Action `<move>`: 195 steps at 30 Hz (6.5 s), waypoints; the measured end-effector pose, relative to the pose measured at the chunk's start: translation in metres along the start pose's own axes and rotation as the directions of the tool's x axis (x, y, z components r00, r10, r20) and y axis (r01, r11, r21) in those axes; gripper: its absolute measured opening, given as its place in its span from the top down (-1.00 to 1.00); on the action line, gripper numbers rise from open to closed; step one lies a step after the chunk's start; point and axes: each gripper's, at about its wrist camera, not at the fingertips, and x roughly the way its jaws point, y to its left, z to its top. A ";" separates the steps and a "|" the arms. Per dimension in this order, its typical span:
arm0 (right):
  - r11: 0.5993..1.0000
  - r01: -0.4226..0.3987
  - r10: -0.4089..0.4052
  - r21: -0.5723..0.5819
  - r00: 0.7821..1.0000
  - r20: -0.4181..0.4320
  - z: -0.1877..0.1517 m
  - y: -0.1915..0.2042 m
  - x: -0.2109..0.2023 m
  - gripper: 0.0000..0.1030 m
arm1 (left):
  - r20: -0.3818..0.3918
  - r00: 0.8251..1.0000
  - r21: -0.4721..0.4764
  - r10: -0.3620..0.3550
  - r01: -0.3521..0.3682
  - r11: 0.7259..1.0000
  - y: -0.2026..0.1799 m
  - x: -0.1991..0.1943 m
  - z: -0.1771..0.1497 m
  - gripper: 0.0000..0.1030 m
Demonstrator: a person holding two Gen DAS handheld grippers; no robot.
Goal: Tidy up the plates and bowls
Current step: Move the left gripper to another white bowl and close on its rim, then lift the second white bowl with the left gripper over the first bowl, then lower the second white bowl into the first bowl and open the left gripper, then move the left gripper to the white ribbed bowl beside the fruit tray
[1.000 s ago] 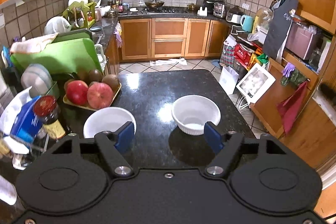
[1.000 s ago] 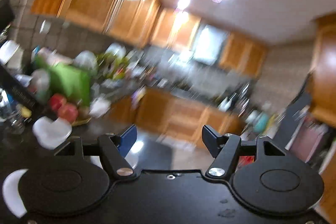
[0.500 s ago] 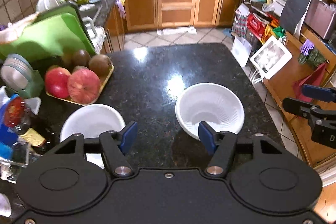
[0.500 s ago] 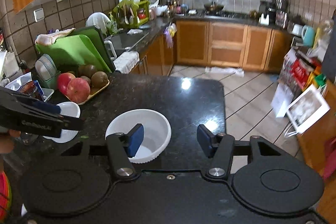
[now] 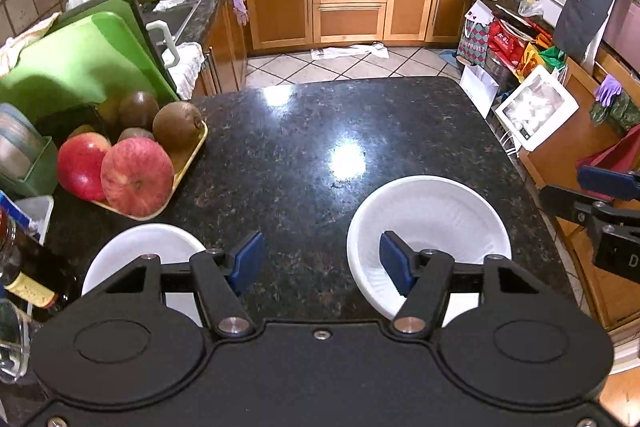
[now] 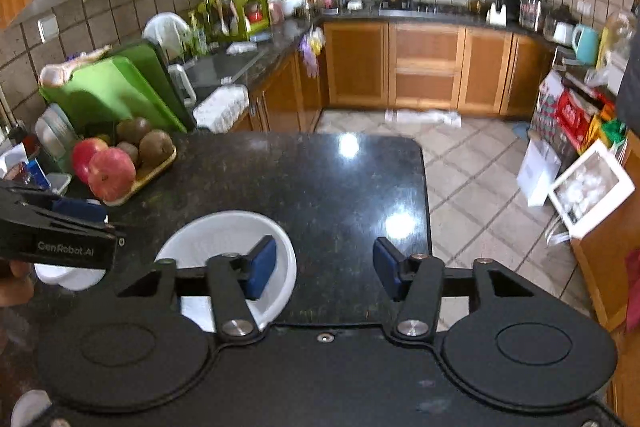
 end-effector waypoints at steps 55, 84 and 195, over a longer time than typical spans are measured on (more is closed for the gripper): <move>0.997 -0.077 0.074 -0.014 0.982 -0.175 -0.008 0.023 0.035 0.70 | -0.152 0.986 0.029 -0.072 0.077 0.997 -0.015 0.045 -0.001 0.38; 0.990 -0.115 0.117 -0.080 0.993 0.013 -0.055 0.095 -0.124 0.73 | -0.067 0.990 0.039 -0.125 0.128 0.991 0.014 -0.086 -0.059 0.38; 0.986 -0.142 0.154 -0.087 0.975 0.161 -0.115 0.191 -0.165 -0.12 | 0.167 0.978 -0.125 0.124 -0.104 0.987 0.106 -0.142 -0.151 -0.15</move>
